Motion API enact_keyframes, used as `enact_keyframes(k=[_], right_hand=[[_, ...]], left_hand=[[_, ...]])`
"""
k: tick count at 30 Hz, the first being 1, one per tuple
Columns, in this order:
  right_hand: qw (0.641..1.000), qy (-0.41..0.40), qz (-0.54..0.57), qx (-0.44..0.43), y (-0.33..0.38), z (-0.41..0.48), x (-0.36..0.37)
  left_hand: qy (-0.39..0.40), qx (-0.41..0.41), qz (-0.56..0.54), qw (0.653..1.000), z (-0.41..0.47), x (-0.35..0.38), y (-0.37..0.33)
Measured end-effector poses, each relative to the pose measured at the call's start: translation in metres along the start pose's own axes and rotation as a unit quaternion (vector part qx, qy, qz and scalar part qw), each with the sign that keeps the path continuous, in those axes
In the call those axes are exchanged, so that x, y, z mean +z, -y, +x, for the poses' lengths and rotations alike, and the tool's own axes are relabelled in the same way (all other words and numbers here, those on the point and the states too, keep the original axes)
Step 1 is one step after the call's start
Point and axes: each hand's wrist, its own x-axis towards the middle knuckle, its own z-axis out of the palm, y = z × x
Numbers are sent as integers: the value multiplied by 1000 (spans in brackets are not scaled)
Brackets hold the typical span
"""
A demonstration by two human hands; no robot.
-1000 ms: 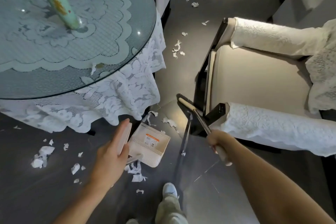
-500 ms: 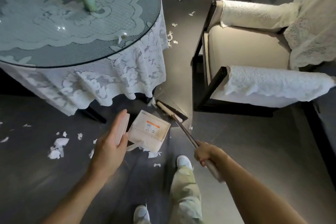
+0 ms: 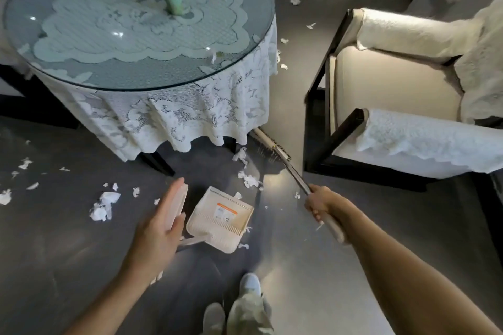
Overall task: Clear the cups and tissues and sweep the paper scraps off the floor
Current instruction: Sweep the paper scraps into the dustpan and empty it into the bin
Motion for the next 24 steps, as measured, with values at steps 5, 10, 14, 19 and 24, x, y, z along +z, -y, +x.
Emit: enact_keyframes(k=[5, 10, 14, 19, 24], right_hand=[[994, -7, -106, -15, 37, 53, -5], [983, 15, -185, -6, 42, 58, 24], [983, 40, -180, 10, 27, 40, 47], [969, 26, -245, 20, -1, -10, 70], [971, 32, -237, 26, -44, -84, 147]], left_hand=[[5, -49, -33, 998, 16, 7, 17], [7, -57, 6, 998, 24, 10, 22], [-9, -33, 24, 999, 17, 12, 23], [-9, -24, 7, 1000, -17, -4, 35], [-8, 21, -21, 1000, -78, -37, 58]])
